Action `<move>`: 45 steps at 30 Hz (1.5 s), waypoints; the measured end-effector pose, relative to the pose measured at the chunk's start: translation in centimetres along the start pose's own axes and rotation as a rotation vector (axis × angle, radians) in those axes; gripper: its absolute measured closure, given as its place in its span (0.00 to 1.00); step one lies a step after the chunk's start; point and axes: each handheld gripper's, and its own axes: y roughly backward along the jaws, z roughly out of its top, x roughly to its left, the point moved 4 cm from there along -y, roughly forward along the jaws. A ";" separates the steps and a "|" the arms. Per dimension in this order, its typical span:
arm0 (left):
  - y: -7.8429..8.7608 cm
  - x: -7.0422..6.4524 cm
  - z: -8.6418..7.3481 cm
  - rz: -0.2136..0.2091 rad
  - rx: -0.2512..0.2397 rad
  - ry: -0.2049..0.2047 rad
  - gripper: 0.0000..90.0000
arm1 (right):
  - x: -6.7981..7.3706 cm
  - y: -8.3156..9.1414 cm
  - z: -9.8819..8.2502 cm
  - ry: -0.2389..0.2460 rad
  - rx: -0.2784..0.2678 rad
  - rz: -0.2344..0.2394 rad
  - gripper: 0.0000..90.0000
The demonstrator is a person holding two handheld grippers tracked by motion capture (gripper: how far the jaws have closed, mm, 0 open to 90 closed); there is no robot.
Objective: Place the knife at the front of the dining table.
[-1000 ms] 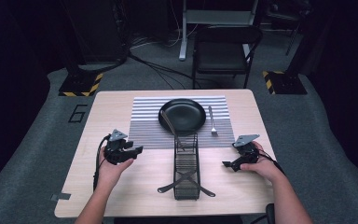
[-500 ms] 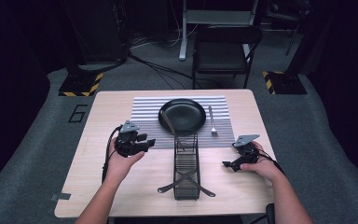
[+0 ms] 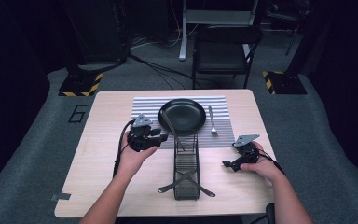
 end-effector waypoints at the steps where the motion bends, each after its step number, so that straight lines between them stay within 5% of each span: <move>1: 0.0 0.0 0.0 0.000 0.000 0.000 0.65 | 0.0 0.0 0.0 0.000 0.000 0.000 0.00; 21: -2.8 -1.2 1.1 -0.027 0.000 -0.022 0.76 | 0.0 0.0 0.0 0.001 0.000 0.001 0.00; 37: -3.0 -1.3 1.2 -0.016 -0.030 -0.032 0.88 | 0.0 0.0 0.0 0.000 0.000 0.000 0.00; 45: -2.9 -2.2 1.5 -0.062 -0.021 -0.033 0.91 | 0.0 0.0 0.0 -0.003 -0.001 -0.001 0.00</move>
